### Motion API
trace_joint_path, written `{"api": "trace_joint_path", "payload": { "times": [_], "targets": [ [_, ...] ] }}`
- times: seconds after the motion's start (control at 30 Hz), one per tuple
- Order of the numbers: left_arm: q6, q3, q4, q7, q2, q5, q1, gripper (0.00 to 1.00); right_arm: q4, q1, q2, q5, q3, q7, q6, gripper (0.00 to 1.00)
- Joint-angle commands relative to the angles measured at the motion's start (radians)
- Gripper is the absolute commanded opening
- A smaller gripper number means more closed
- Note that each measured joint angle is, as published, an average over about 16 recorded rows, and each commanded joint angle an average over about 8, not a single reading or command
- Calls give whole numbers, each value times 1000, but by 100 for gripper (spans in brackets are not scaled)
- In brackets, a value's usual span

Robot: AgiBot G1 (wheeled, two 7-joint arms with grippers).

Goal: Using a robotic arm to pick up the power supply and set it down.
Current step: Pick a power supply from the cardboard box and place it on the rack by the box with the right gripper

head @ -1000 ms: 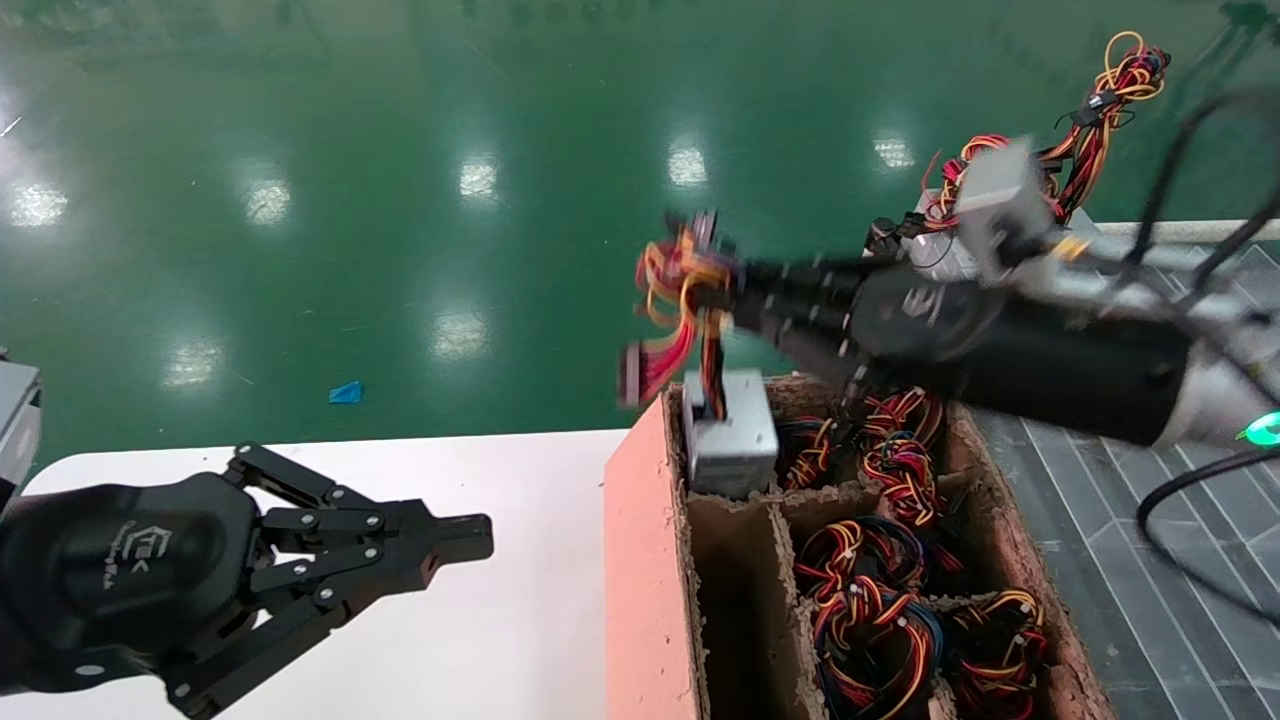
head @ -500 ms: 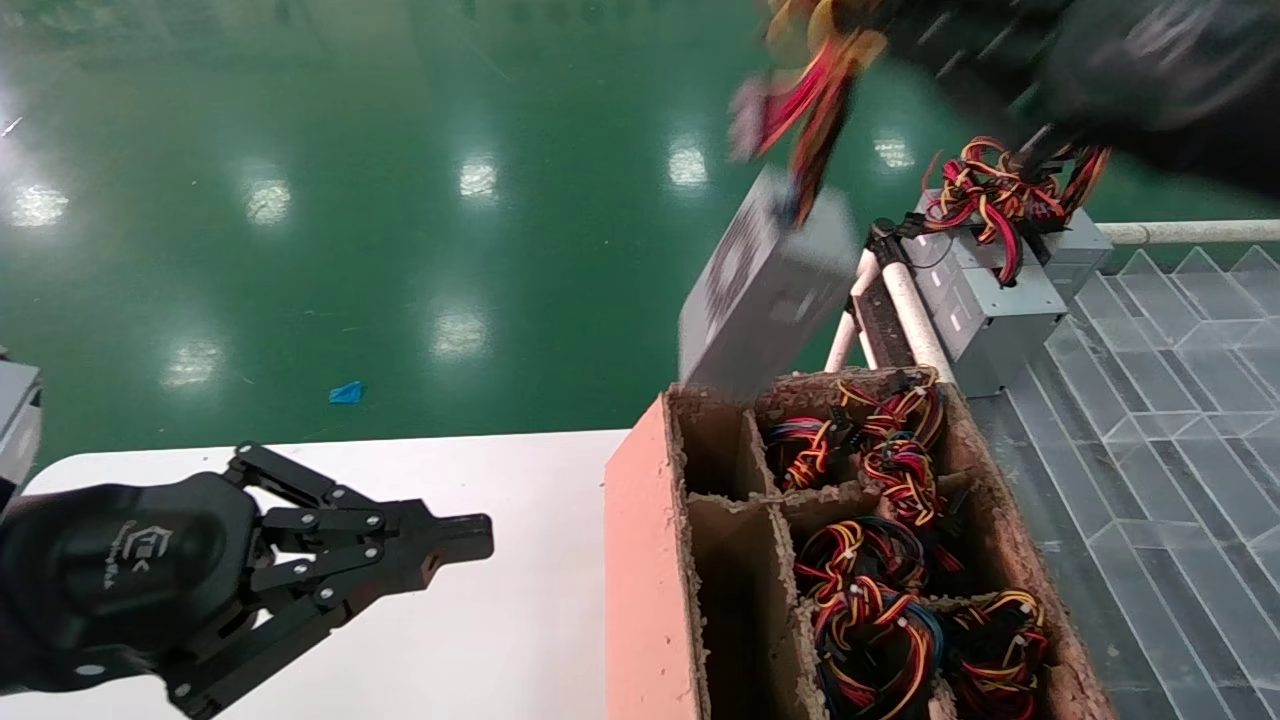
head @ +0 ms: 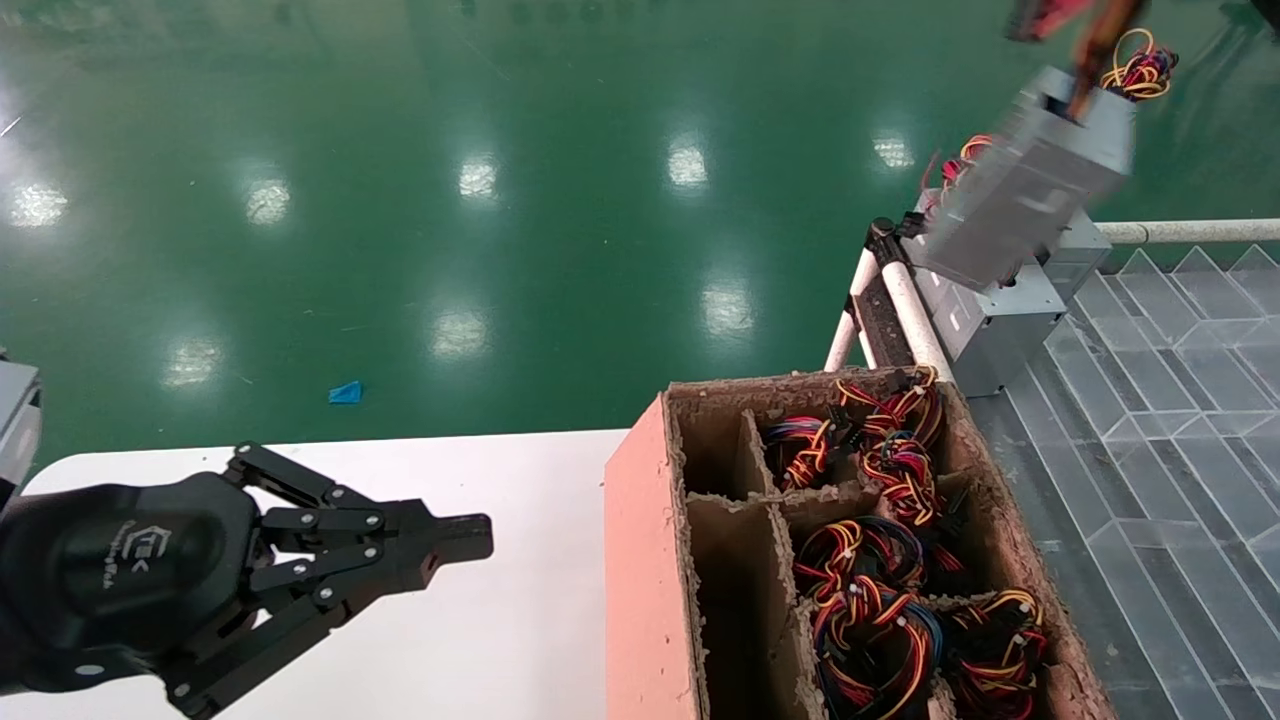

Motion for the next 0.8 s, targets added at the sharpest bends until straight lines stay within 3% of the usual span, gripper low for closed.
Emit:
{"api": "trace_joint_path", "payload": {
  "times": [0.03,0.37,0.8],
  "targets": [
    [0,0,0,0,0,0,0,0,-6,-32,27,-5,15,6,26,0],
    [0,0,0,0,0,0,0,0,-151,-171,50,27,83,-62,72,0],
    [0,0,0,0,0,0,0,0,-286,-147,34,44,102,-161,16,0]
  ]
}}
